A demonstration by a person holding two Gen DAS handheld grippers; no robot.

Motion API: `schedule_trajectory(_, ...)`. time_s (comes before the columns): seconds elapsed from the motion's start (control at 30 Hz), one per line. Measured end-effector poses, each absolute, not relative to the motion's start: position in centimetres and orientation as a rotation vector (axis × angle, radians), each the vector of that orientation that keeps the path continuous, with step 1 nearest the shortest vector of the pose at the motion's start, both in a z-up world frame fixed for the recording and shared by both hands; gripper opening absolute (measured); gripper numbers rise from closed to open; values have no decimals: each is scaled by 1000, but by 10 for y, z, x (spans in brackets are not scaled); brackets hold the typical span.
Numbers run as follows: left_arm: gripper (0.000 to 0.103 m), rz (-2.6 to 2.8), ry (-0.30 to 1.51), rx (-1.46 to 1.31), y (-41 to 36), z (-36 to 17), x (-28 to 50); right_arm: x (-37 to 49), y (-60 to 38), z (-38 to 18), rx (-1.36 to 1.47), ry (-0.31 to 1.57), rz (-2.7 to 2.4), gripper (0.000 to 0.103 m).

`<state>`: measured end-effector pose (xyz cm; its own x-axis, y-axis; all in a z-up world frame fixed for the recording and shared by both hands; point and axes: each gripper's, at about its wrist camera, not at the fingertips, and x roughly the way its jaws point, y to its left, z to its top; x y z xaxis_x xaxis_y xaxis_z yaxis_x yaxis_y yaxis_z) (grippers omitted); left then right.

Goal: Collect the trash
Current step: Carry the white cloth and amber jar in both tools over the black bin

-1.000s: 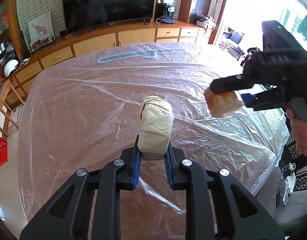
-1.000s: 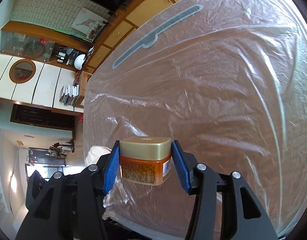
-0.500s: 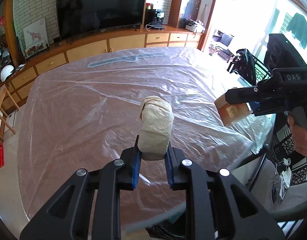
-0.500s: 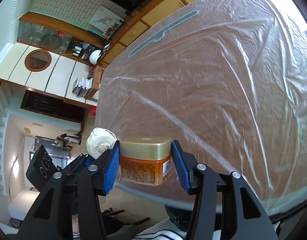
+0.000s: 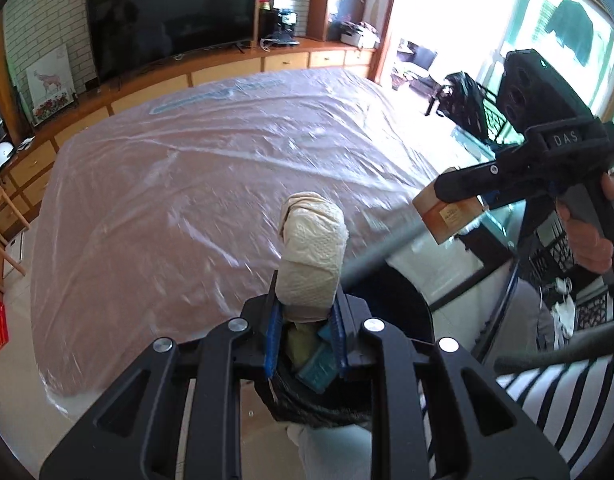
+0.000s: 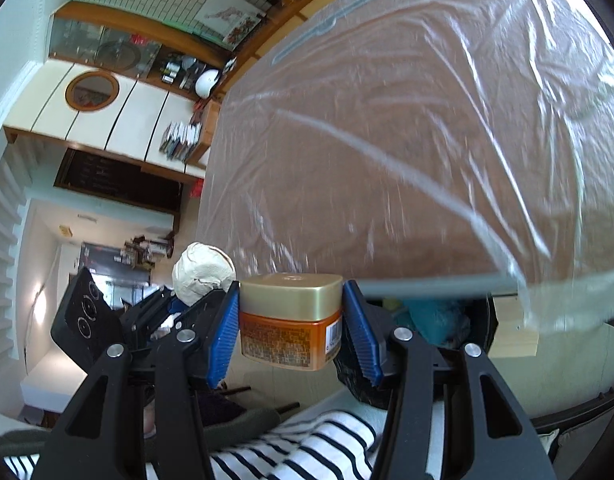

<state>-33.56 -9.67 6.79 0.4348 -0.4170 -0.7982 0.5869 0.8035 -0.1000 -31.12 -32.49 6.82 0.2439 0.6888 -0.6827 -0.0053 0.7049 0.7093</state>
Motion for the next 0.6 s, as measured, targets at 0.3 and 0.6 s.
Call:
schedule_trajectory(0.3, 23, -676, 1005, 292, -112, 41, -373, -340, -312, 55, 461, 1294, 511, 50)
schedule_trajectory(0.6, 23, -670, 1079, 364, -127, 6, -387, -350, -307, 27, 383, 1304, 531, 50)
